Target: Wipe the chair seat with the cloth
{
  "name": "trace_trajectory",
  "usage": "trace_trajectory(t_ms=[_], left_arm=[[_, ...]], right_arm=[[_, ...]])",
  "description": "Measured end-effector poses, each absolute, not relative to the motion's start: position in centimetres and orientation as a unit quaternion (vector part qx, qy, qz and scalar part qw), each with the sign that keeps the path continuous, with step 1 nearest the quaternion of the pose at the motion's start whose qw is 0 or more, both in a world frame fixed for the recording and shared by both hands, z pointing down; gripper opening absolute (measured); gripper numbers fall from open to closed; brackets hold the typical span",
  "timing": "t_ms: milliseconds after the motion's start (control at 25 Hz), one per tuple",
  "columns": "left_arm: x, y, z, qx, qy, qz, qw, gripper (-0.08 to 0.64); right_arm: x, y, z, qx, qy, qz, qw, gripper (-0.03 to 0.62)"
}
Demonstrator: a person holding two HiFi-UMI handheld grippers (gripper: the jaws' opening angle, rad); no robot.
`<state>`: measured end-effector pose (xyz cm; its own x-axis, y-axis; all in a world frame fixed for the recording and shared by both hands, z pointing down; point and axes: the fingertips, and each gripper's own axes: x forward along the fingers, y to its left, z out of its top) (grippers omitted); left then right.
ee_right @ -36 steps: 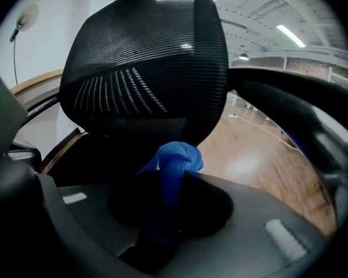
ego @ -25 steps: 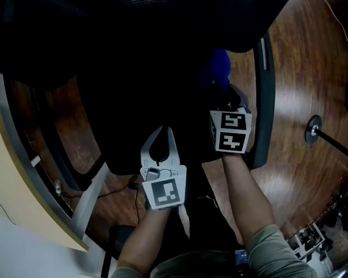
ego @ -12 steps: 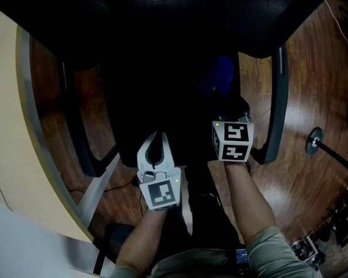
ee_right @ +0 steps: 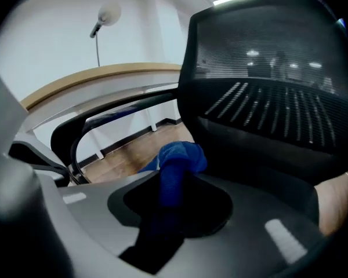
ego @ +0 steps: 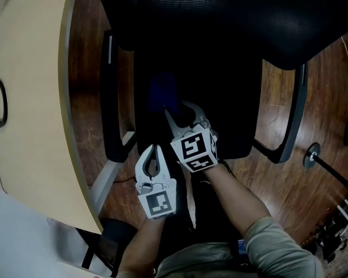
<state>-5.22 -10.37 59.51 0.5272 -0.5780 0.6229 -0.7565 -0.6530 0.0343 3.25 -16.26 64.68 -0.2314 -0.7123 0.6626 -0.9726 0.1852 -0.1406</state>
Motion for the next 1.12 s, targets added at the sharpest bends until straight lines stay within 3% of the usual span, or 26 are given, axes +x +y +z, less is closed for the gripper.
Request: trace_trajectory(t_ms=[240,480,800,1120], left_arm=[[-8.8,-10.0,59.1,0.849,-0.410,0.292,0.162,0.006],[-9.5,-8.6,60.4,0.846,-0.403,0.298,0.181,0.005],[-6.5,-8.7,60.5,0.862,-0.369,0.301,0.173,0.005],[1.6,-6.5,59.7,0.897,-0.285,0.302,0.153,0.005]], right_arm=[[-3.5,-18.3,66.3,0.515,-0.767,0.275,0.267,0.106],[-3.6,-18.1,69.3,0.510,-0.757,0.277,0.300,0.106],[2.9,-15.4,68.9,0.574,-0.704,0.301,0.290,0.106],[14.7,-9.1,67.0,0.675,-0.606,0.326,0.266,0.106]])
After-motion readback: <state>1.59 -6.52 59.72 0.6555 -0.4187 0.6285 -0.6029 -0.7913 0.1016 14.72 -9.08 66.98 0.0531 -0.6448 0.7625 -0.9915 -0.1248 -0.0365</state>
